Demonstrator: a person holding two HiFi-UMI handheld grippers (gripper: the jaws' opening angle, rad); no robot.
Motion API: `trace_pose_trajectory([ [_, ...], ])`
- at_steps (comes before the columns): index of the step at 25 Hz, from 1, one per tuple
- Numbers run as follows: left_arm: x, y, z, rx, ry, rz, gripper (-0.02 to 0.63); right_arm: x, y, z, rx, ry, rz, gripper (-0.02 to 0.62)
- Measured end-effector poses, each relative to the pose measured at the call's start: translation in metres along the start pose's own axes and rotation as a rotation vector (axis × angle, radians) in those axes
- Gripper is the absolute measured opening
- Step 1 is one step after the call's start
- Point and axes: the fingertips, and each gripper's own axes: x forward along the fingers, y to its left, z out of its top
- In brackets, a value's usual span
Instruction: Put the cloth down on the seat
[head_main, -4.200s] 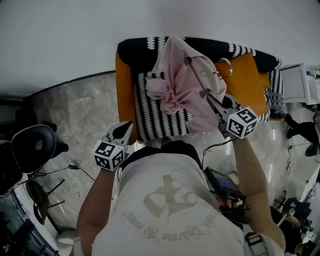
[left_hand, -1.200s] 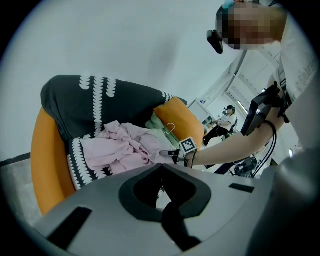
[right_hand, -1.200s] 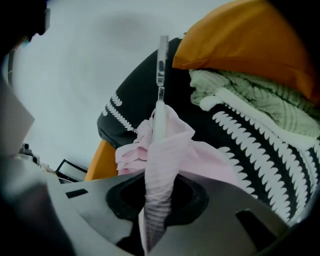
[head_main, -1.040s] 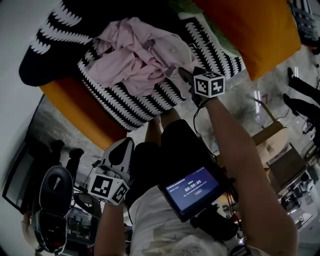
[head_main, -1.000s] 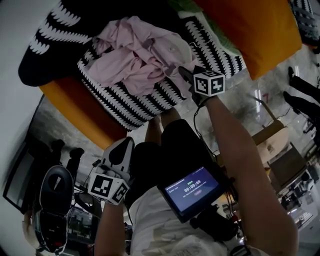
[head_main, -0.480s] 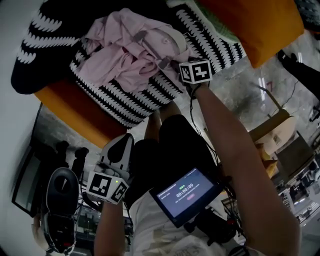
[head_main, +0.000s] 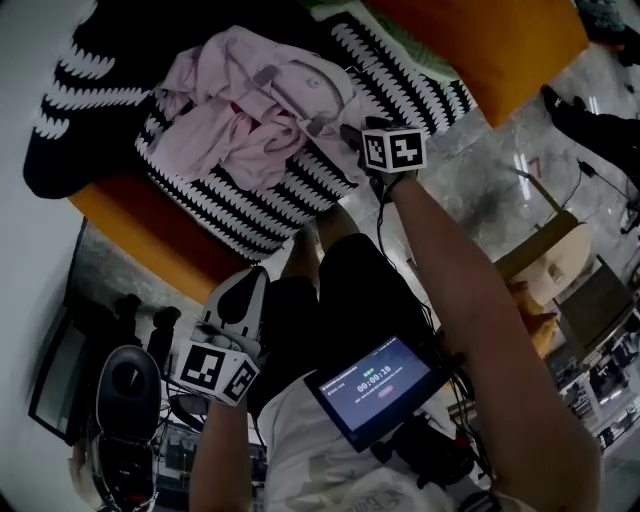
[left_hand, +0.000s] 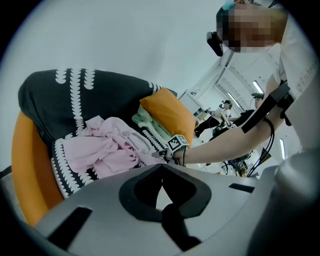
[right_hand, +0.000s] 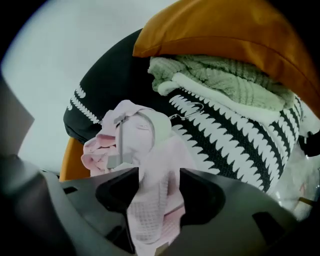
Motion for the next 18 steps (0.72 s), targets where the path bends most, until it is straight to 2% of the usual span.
trace_pose_trajectory([
  [4,0.004,-0.005,-0.001,0.026,-0.002,-0.017,0.011,-0.015,-0.004,-0.003,-0.008,-0.053,0.021,0.242],
  [8,0.000,-0.008,-0.003,0.050,-0.006,-0.016,0.011,-0.034,-0.009,-0.003,-0.005,-0.111,-0.005,0.127],
  [12,-0.011,-0.007,-0.005,0.084,-0.022,-0.006,0.011,-0.059,-0.006,-0.001,-0.030,-0.141,-0.040,0.061],
  [18,-0.042,0.003,-0.008,0.109,-0.051,0.017,0.011,-0.098,0.037,-0.005,-0.081,-0.163,-0.020,0.029],
])
